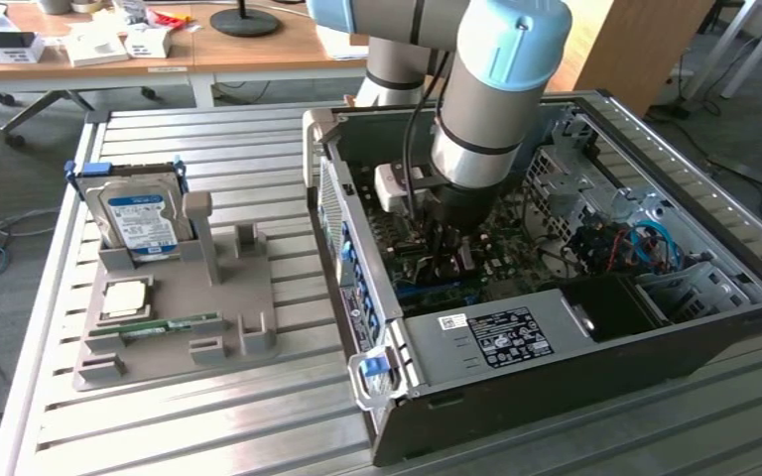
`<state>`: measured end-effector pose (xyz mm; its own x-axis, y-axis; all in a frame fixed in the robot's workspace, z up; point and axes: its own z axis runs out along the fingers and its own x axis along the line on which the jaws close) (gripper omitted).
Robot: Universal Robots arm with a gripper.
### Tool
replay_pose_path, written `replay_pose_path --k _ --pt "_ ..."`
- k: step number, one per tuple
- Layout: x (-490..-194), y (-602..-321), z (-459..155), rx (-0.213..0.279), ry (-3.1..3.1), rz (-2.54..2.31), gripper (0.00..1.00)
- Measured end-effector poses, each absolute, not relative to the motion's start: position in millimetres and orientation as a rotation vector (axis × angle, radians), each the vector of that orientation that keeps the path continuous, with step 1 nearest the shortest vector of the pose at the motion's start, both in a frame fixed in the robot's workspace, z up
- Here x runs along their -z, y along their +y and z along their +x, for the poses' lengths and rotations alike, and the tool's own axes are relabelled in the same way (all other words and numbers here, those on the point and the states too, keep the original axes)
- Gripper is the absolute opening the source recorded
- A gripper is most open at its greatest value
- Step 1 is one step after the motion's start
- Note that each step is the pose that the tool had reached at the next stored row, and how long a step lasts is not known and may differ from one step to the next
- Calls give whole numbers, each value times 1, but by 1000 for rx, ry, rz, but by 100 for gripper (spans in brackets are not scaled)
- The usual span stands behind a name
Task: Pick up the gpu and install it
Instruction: 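Insert the gpu into the slot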
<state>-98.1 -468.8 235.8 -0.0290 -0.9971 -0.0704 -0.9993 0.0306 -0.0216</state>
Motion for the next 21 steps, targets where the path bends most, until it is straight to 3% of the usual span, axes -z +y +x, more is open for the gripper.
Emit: replay_pose_path --k 13,21 --pt "-245 -470 -98 -52 2207 -2142 33" --pt "-269 -470 -98 -52 2207 -2142 33"
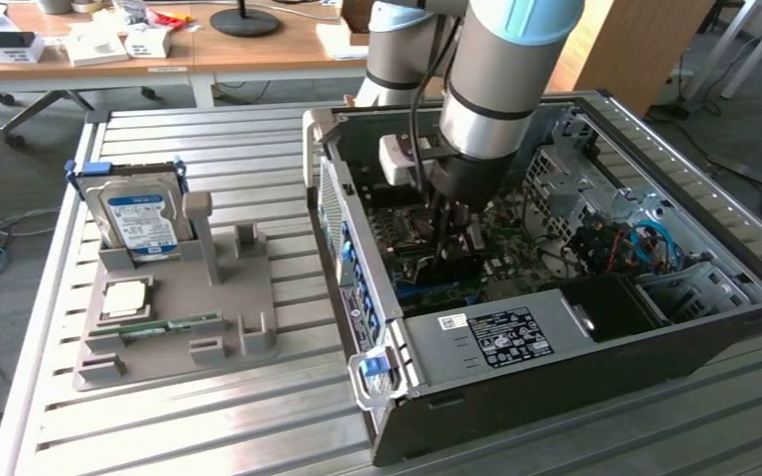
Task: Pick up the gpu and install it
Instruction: 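Insert the gpu into the slot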
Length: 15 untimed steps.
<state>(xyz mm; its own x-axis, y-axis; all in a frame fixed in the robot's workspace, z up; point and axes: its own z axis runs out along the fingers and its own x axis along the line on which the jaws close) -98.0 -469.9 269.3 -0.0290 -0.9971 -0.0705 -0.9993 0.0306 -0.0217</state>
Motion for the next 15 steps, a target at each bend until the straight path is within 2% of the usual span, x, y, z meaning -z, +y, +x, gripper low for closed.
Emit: replay_pose_path --k 15 --pt "-324 -470 -98 -52 2207 -2142 33"
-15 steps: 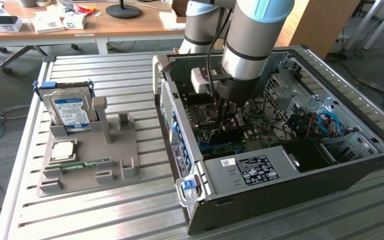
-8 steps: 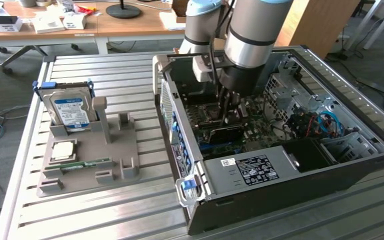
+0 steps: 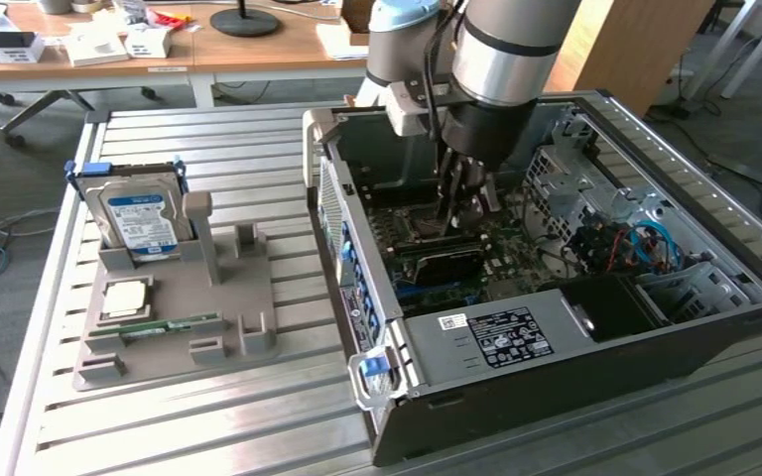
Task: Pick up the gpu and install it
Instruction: 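Insert the gpu into the slot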
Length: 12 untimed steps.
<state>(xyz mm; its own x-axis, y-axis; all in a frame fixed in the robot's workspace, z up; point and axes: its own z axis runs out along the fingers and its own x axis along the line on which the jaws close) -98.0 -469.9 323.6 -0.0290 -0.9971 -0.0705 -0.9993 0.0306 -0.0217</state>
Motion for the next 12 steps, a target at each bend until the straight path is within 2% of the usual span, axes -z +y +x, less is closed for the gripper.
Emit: replay_pose_path --k 6,12 --pt "-338 -470 -98 -52 2207 -2142 33" --pt "-338 -470 -98 -51 2207 -2142 33"
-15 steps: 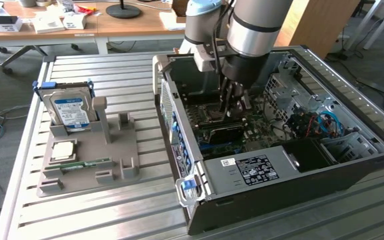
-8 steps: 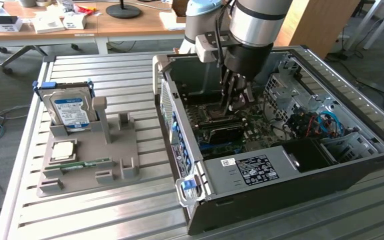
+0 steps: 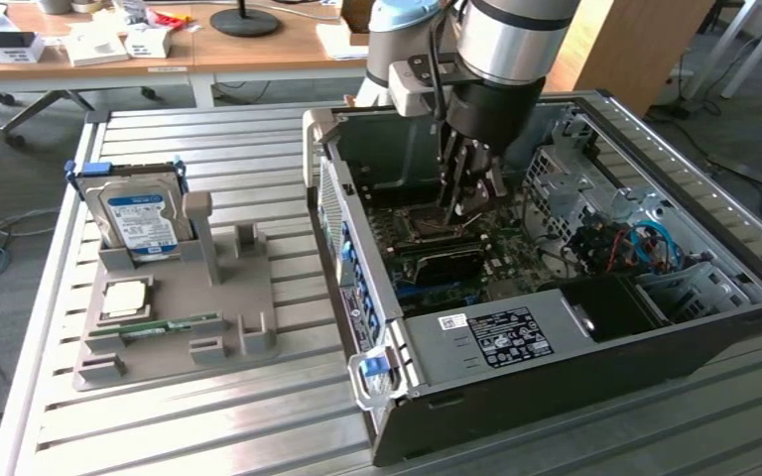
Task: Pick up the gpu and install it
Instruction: 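Insert the gpu into the slot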
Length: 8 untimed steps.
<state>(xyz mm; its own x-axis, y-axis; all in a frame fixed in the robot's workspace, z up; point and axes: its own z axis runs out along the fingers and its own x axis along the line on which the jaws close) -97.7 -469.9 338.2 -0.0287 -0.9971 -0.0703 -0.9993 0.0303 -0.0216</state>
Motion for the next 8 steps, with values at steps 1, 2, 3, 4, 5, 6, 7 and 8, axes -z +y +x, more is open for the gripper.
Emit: replay_pose_path --k 1,2,3,4,5,6,7,8 --pt "-338 -470 -97 -51 2205 -2144 33" --pt "-338 -470 -96 -52 2202 -2148 33" --pt "-338 -470 -96 -52 2196 -2154 33" --pt "-338 -470 -96 -52 2190 -2160 33" --pt "-338 -470 -96 -53 2184 -2166 33" --pt "-338 -470 -96 -53 2178 -2172 33" --pt "-338 -470 -95 -53 2172 -2178 33" --pt "-338 -470 -95 -53 2168 -2182 33"
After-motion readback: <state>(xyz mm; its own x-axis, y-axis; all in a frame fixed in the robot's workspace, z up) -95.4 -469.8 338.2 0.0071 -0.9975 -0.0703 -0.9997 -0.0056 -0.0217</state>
